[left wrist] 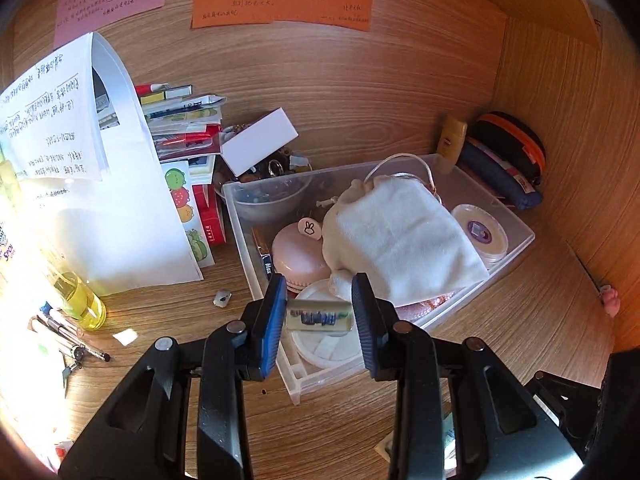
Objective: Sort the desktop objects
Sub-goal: 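Lower the tile into the box with the left tool while the right tool grasps the light blue tube, then grasp the small tan block with the left tool while the right tool holds the tube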
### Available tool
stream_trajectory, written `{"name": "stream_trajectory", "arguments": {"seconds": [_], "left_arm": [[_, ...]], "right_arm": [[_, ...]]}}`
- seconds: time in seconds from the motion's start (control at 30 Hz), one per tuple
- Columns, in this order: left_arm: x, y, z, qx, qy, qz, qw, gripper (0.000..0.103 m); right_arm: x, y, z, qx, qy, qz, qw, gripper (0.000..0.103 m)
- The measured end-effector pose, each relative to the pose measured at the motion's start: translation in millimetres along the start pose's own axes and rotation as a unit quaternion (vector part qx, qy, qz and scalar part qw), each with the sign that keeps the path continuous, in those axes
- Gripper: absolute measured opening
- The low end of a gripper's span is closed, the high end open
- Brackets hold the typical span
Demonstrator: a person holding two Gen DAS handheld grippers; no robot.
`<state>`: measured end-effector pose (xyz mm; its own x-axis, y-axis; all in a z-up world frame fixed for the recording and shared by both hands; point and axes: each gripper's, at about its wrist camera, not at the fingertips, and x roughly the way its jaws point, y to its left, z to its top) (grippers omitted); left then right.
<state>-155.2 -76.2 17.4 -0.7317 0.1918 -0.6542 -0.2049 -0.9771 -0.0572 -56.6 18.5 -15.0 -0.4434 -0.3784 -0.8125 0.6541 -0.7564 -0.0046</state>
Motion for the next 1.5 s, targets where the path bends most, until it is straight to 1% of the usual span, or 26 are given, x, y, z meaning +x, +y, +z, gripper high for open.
{"name": "stream_trajectory", "arguments": {"seconds": [0.03,0.07,0.27,0.47,0.53,0.57,0.63,0.73,0.87,1.0,1.17,1.23,1.3,1.33,1.43,1.47,1.5], "left_arm": [[-1.9,-0.3,-0.5,0.002,-0.003,0.001,1.0,0.033],[-3.4,-0.3,-0.7,0.002,-0.004,0.001,1.0,0.033],[-11.8,-0.2,-3.7,0.002,-0.005,-0.002,1.0,0.033],[-29.1,-14.1,-18.7,0.029,-0.006,-0.003,0.9996,0.033],[-37.3,-20.6,-24.4,0.038,-0.012,0.006,0.9992,0.034],[-40.3,-22.8,-27.3,0.042,-0.009,0.001,0.9991,0.034],[-44.7,-25.9,-32.1,0.04,-0.002,-0.012,0.9991,0.034],[-46.1,-32.0,-41.4,0.044,0.01,-0.017,0.9988,0.034],[-37.4,-38.8,-55.5,0.043,0.04,-0.028,0.9979,0.034],[-25.6,-47.4,-70.8,0.048,0.071,-0.042,0.9954,0.034],[-14.3,-57.5,-82.4,0.052,0.096,-0.047,0.9929,0.034],[-13.7,-60.5,-82.9,0.056,0.091,-0.038,0.9935,0.034],[-12.2,-63.3,-81.7,0.056,0.092,-0.042,0.9933,0.034],[-11.4,-65.1,-81.3,0.057,0.092,-0.044,0.9931,0.034],[-9.8,-70.0,-80.3,0.067,0.095,-0.052,0.9919,0.034],[-9.5,-71.0,-80.3,0.069,0.095,-0.054,0.9916,0.037],[-8.7,-71.9,-80.2,0.069,0.097,-0.057,0.9913,0.042]], "right_arm": [[-0.5,-0.8,0.1,0.001,-0.002,-0.001,1.0,0.073],[-0.9,-1.3,0.1,0.001,-0.004,-0.001,1.0,0.072],[-3.4,-4.7,-1.6,0.002,-0.005,-0.008,1.0,0.072],[-10.4,-13.9,-8.6,0.008,-0.008,-0.022,1.0,0.072],[-13.3,-18.7,-12.5,0.014,-0.008,-0.027,1.0,0.071],[-17.2,-18.5,-18.1,0.016,-0.008,-0.029,0.999,0.071],[-19.0,-22.5,-18.6,0.022,-0.01,-0.033,0.999,0.071],[-18.2,-32.2,-20.2,0.028,-0.012,-0.041,0.999,0.071],[-30.9,-47.1,-34.2,0.041,-0.014,-0.048,0.998,0.071],[-36.2,-58.9,-41.2,0.056,-0.015,-0.05,0.997,0.071],[-41.5,-70.6,-46.6,0.069,-0.017,-0.051,0.996,0.071],[-41.5,-70.4,-47.2,0.073,-0.019,-0.051,0.996,0.071],[-42.5,-72.0,-47.4,0.074,-0.021,-0.05,0.996,0.071],[-38.5,-69.4,-42.4,0.076,-0.022,-0.049,0.996,0.071],[-41.4,-73.0,-46.1,0.08,-0.023,-0.045,0.996,0.071],[-37.6,-69.0,-49.2,0.081,-0.024,-0.043,0.995,0.071],[-37.0,-69.6,-49.3,0.082,-0.025,-0.043,0.995,0.071]]}}
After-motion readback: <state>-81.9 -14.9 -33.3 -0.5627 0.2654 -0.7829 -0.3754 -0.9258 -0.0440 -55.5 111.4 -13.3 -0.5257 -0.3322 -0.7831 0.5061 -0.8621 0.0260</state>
